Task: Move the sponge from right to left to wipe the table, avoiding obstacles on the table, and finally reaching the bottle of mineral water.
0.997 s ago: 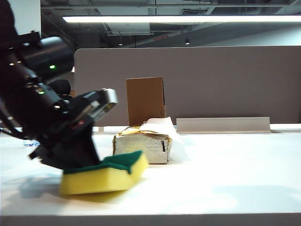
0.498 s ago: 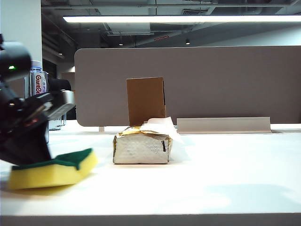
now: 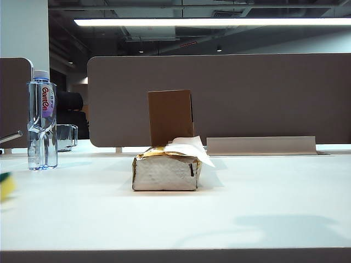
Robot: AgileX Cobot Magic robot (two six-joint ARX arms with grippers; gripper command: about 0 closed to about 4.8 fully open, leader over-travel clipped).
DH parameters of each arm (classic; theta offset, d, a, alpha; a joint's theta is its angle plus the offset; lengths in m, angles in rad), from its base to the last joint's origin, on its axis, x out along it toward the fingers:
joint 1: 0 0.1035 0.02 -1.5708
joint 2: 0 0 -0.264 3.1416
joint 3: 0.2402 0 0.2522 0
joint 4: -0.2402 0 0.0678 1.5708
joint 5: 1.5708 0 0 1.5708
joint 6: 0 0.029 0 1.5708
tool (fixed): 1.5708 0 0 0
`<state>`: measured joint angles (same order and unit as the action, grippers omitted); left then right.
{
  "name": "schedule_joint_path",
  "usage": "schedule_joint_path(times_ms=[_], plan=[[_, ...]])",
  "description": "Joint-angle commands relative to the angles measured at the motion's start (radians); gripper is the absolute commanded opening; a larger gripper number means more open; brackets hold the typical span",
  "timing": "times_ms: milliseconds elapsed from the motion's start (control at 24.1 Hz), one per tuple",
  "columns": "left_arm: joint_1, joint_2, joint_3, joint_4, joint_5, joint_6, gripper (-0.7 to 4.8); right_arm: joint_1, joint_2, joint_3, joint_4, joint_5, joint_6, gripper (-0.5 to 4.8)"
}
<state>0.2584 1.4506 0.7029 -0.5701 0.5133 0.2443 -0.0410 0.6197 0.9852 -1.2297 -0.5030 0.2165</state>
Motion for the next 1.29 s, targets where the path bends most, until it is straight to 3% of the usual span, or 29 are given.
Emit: schedule_joint_path(times_ms=[42,249,789,997,1287], plan=[[0.102,-0.013,-0.002,-0.013,-0.039,0.011,-0.06,0.000,-0.002,0.006,-0.006,-0.073,0.002,2.07],[0.164,-0.013,-0.002,-0.013,-0.038,0.018,-0.06,0.000,-0.002,0.006,-0.031,-0.128,0.019,2.07],[0.143,-0.010,-0.002,0.037,-0.016,0.033,-0.06,0.000,-0.002,0.005,-0.035,-0.128,0.020,2.07],[0.094,0.037,0.018,0.267,-0.020,-0.112,-0.06,0.000,-0.002,0.005,-0.034,-0.128,0.029,2.07],[0.060,0.274,0.207,0.273,-0.021,-0.121,-0.06,0.000,-0.001,0.005,-0.034,-0.128,0.069,2.07]])
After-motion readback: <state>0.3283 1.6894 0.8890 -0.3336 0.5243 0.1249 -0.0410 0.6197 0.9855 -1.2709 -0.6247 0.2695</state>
